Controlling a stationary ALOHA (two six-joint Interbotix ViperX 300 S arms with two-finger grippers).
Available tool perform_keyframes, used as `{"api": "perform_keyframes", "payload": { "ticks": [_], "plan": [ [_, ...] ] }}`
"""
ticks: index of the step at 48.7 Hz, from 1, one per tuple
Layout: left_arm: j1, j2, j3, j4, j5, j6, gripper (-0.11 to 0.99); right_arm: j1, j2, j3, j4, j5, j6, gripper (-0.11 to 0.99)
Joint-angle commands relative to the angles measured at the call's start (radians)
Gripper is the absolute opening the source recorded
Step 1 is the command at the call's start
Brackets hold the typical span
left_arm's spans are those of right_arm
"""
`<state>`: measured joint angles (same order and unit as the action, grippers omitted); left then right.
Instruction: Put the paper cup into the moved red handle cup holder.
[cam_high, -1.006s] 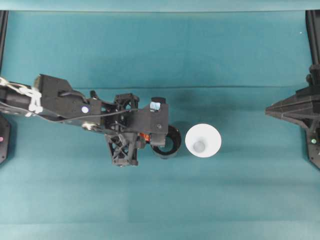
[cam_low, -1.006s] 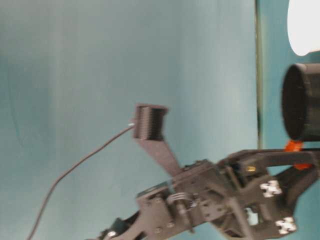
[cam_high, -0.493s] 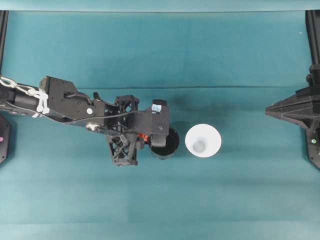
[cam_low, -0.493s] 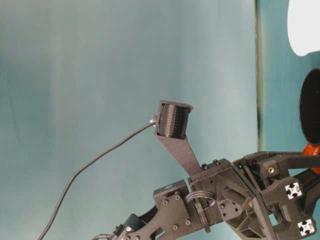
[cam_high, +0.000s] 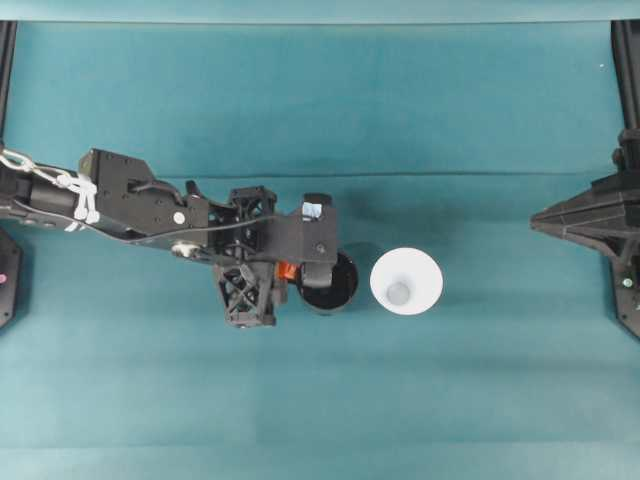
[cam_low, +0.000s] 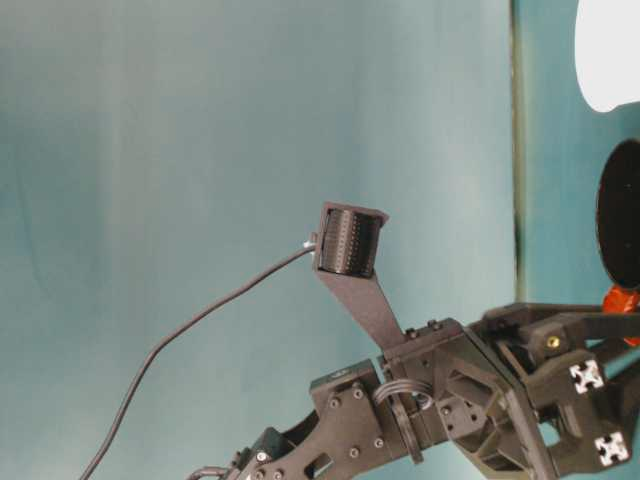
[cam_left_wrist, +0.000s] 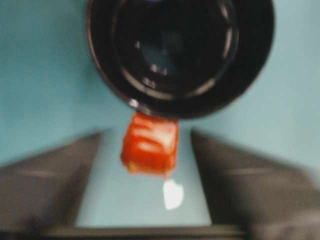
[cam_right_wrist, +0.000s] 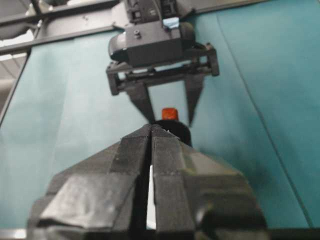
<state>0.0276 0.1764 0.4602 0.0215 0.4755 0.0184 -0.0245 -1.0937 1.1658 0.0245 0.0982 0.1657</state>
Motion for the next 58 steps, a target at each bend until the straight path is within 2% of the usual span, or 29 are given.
{"api": "perform_keyframes", "payload": {
  "ticks": [1,2,4,5,10,11,17,18,23,28,29,32,35,39,40,47,53,58],
  "plan": [
    [-0.005,-0.006,-0.003,0.005,-0.011,-0.002,0.88,-0.002,0.006,-0.015,0.003,-0.005,0.012,-0.09],
    [-0.005,-0.006,-0.005,0.002,-0.011,-0.002,0.92,-0.002,0.006,-0.015,0.005,-0.005,0.012,-0.09],
    [-0.006,-0.008,-0.003,0.005,-0.011,-0.002,0.96,-0.002,0.006,-0.015,0.005,-0.005,0.012,-0.09],
    [-0.006,-0.008,-0.003,0.002,-0.011,-0.002,0.96,-0.002,0.005,-0.015,0.005,-0.005,0.012,-0.09],
    [-0.005,-0.055,0.002,0.005,0.0,0.005,0.94,-0.002,0.006,-0.017,0.006,-0.005,0.014,-0.09],
    [-0.003,-0.069,0.003,0.002,0.0,0.005,0.94,-0.002,0.005,-0.017,0.008,-0.005,0.014,-0.09],
    [-0.006,-0.175,0.018,0.005,0.003,0.005,0.94,-0.002,0.006,-0.017,0.009,-0.005,0.014,-0.09],
    [-0.006,-0.193,0.025,0.002,0.005,0.003,0.94,-0.002,0.005,-0.015,0.011,-0.003,0.014,-0.09],
    [-0.009,-0.296,0.064,0.005,0.014,0.0,0.94,-0.002,0.006,-0.017,0.011,0.002,0.015,-0.09],
    [-0.018,-0.387,0.127,0.002,0.014,-0.005,0.94,-0.002,0.006,-0.017,0.023,0.017,0.018,-0.09],
    [-0.021,-0.413,0.146,0.005,0.015,-0.006,0.94,-0.003,0.006,-0.017,0.025,0.02,0.021,-0.09],
    [-0.031,-0.46,0.184,0.002,0.015,-0.014,0.94,-0.008,0.009,-0.02,0.026,0.04,0.043,-0.09],
    [-0.038,-0.497,0.215,0.002,0.014,-0.028,0.94,-0.014,0.014,-0.023,0.026,0.074,0.078,-0.09],
    [-0.046,-0.541,0.249,0.005,0.014,-0.055,0.94,-0.023,0.026,-0.037,0.026,0.115,0.115,-0.08],
    [-0.048,-0.551,0.256,0.002,0.014,-0.061,0.94,-0.025,0.029,-0.041,0.026,0.126,0.121,-0.08],
    [-0.048,-0.594,0.295,0.002,0.009,-0.103,0.93,-0.025,0.067,-0.081,0.026,0.176,0.15,-0.07],
    [-0.048,-0.611,0.307,0.005,0.009,-0.107,0.93,-0.025,0.13,-0.127,0.026,0.224,0.158,-0.04],
    [-0.048,-0.612,0.308,0.002,0.008,-0.107,0.93,-0.025,0.215,-0.166,0.026,0.267,0.16,0.01]
  ]
}}
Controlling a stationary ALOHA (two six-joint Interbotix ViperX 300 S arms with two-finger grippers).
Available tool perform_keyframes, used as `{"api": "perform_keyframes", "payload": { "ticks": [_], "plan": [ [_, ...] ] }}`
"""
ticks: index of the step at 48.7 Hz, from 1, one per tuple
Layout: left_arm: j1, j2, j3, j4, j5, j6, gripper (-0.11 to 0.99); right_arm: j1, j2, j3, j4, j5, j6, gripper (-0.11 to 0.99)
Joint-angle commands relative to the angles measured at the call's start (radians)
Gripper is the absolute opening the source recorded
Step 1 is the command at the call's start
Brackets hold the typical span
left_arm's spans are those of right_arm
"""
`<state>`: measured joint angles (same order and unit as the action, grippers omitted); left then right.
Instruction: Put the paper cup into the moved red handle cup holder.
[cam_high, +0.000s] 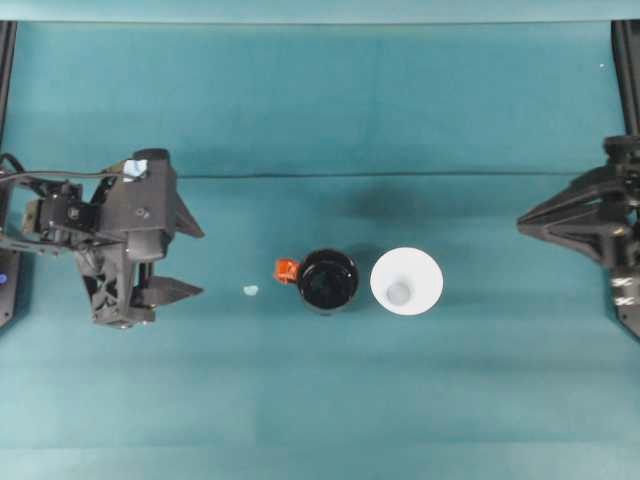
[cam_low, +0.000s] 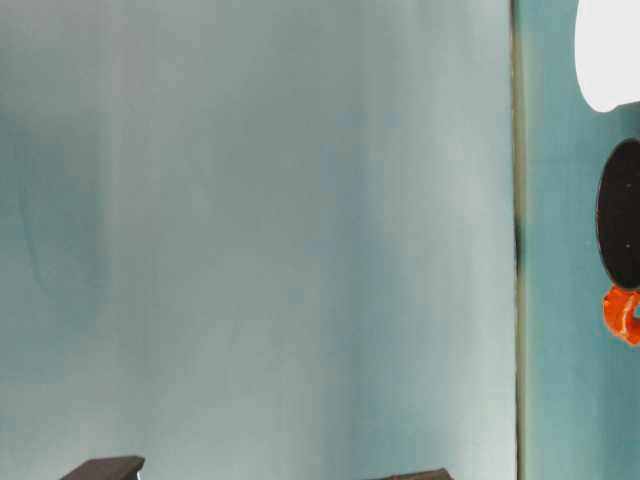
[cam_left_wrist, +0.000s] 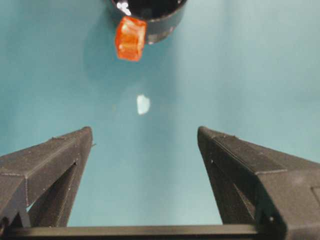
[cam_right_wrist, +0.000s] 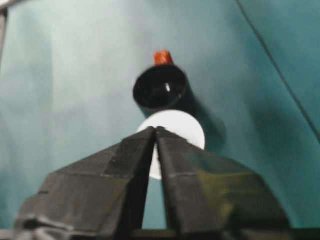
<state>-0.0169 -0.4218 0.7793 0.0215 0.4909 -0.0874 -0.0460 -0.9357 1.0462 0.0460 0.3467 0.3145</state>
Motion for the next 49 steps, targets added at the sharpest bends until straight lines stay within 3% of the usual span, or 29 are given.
{"api": "perform_keyframes", "payload": {
  "ticks": [1,5,9,16,20,30,37,49],
  "plan": [
    [-0.003,-0.012,-0.009,0.002,-0.008,0.0,0.93,-0.003,0.074,-0.054,0.005,0.025,0.011,0.04],
    [-0.003,-0.012,-0.011,0.005,-0.006,0.0,0.93,-0.003,0.146,-0.081,0.011,0.052,0.014,0.17],
    [-0.003,-0.014,-0.009,0.002,-0.008,0.0,0.93,-0.003,0.216,-0.106,0.02,0.075,0.021,0.39],
    [-0.003,-0.014,-0.006,0.002,-0.008,-0.003,0.93,-0.003,0.342,-0.152,0.02,0.114,0.037,0.8],
    [-0.003,-0.014,-0.006,0.002,-0.008,-0.006,0.93,-0.003,0.403,-0.186,0.02,0.135,0.037,0.95],
    [0.0,-0.012,-0.002,0.002,-0.009,-0.006,0.93,-0.005,0.577,-0.275,0.02,0.213,0.037,0.94],
    [0.0,-0.009,0.005,0.005,-0.014,-0.009,0.93,-0.021,0.712,-0.321,0.017,0.268,0.037,0.93],
    [0.0,-0.009,0.006,0.002,-0.015,-0.009,0.93,-0.057,0.851,-0.357,0.017,0.259,0.037,0.93]
  ]
}}
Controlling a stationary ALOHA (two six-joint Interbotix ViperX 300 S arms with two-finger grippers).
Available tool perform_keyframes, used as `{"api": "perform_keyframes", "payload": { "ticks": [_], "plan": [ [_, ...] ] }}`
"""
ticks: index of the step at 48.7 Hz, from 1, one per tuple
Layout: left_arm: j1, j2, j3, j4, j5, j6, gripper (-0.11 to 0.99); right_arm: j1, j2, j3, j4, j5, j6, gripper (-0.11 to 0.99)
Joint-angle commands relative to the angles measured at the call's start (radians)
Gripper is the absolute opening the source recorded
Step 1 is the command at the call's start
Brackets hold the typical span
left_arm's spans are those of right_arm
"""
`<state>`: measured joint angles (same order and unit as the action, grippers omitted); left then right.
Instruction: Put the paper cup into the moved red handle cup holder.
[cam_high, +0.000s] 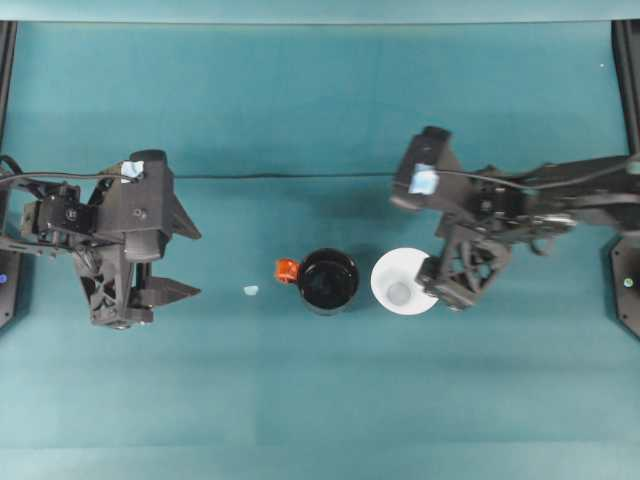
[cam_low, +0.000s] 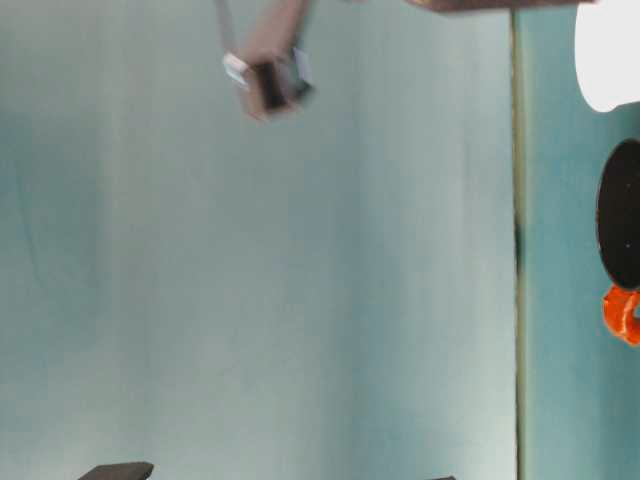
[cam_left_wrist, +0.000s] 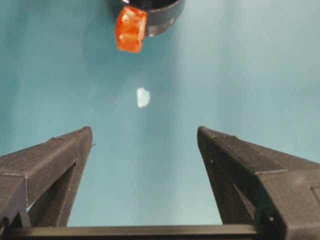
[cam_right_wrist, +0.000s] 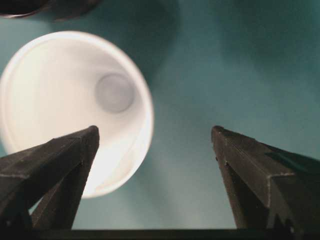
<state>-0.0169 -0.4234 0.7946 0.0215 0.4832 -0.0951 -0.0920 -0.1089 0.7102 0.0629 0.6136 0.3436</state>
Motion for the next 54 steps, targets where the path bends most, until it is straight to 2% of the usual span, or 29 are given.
{"api": "perform_keyframes", "payload": {
  "ticks": [1,8,12,16,25,31,33,35,36,41,46,52,54],
  "plan": [
    [0.0,-0.008,-0.009,0.005,-0.009,-0.002,0.93,-0.012,0.034,-0.023,0.0,-0.009,0.008,0.93],
    [0.002,-0.006,-0.009,0.002,-0.008,-0.002,0.93,-0.021,0.071,-0.034,0.003,-0.009,0.009,0.91],
    [0.003,-0.005,-0.009,0.002,-0.008,-0.002,0.93,-0.021,0.08,-0.044,0.003,-0.009,0.009,0.84],
    [0.006,-0.005,-0.009,0.005,-0.008,-0.002,0.93,-0.021,0.083,-0.054,0.005,-0.006,0.009,0.67],
    [0.011,-0.005,-0.009,0.002,-0.008,-0.002,0.93,-0.015,0.087,-0.061,0.018,-0.008,0.009,0.16],
    [0.012,-0.005,-0.009,0.002,-0.008,-0.002,0.93,-0.006,0.087,-0.061,0.026,-0.005,0.009,-0.03],
    [0.015,-0.005,-0.009,0.005,-0.008,-0.002,0.93,-0.002,0.087,-0.063,0.034,-0.002,0.008,-0.07],
    [0.018,-0.005,-0.009,0.002,-0.008,-0.002,0.93,0.003,0.087,-0.063,0.043,0.002,0.008,-0.09],
    [0.018,-0.005,-0.009,0.005,-0.008,-0.002,0.93,0.006,0.087,-0.064,0.048,0.005,0.008,-0.1],
    [0.023,-0.005,-0.009,0.002,-0.008,-0.002,0.93,0.014,0.078,-0.075,0.072,0.038,0.006,-0.11],
    [0.023,-0.005,-0.011,0.002,-0.008,-0.003,0.93,0.018,0.044,-0.114,0.074,0.107,0.003,-0.11],
    [0.025,-0.005,-0.011,0.005,-0.009,-0.005,0.93,0.006,-0.011,-0.172,0.071,0.209,0.0,-0.11],
    [0.023,-0.003,-0.011,0.002,-0.008,-0.005,0.93,0.0,-0.025,-0.196,0.069,0.239,0.0,-0.11]
  ]
}}
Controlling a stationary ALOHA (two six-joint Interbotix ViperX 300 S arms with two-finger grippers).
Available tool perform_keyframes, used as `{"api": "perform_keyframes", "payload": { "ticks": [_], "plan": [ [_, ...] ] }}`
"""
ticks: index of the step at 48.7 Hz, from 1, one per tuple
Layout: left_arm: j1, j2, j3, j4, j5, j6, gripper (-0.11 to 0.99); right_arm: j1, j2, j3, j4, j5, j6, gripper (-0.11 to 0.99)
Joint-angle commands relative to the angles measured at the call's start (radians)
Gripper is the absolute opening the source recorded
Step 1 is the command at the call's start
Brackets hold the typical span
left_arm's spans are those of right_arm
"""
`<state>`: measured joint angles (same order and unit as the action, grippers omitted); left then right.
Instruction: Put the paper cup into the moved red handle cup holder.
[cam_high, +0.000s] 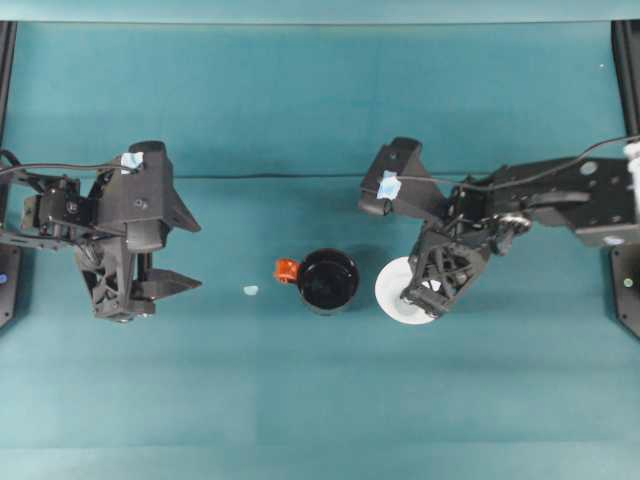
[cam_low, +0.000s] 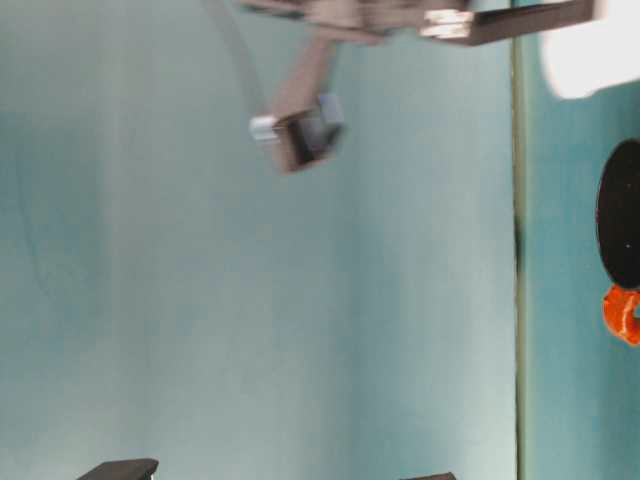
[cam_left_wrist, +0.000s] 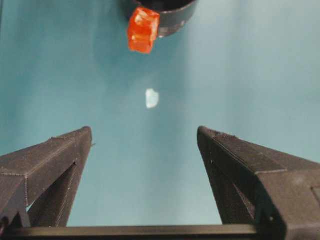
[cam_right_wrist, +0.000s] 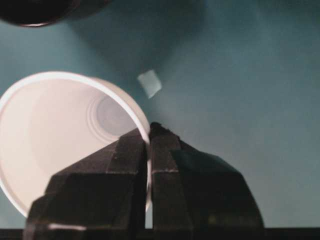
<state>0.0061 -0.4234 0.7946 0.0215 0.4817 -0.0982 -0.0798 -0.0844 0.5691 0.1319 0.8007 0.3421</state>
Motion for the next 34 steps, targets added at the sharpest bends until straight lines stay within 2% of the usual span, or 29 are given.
{"api": "perform_keyframes", "payload": {
  "ticks": [1,2,6,12,20,22,34],
  "plan": [
    [0.002,-0.003,-0.011,0.002,-0.008,-0.002,0.93,-0.015,-0.058,-0.066,0.0,0.067,0.002,-0.11],
    [0.0,-0.003,-0.012,0.005,-0.006,-0.002,0.93,-0.018,-0.066,-0.077,-0.002,0.08,0.002,-0.11],
    [0.002,-0.003,-0.014,0.002,-0.008,-0.002,0.93,-0.028,-0.084,-0.123,-0.003,0.118,0.002,-0.11],
    [0.0,-0.003,-0.014,0.005,-0.008,-0.003,0.93,-0.028,-0.069,-0.17,-0.003,0.118,0.003,-0.11],
    [0.002,-0.003,-0.014,0.002,-0.008,-0.003,0.93,-0.023,-0.011,-0.244,-0.003,0.092,0.003,-0.11],
    [0.002,-0.003,-0.012,0.005,-0.008,-0.003,0.93,-0.023,0.006,-0.265,-0.006,0.081,0.003,-0.11],
    [0.002,-0.003,-0.008,0.002,-0.006,-0.003,0.93,-0.012,0.14,-0.357,-0.021,0.04,0.002,-0.11]
  ]
}}
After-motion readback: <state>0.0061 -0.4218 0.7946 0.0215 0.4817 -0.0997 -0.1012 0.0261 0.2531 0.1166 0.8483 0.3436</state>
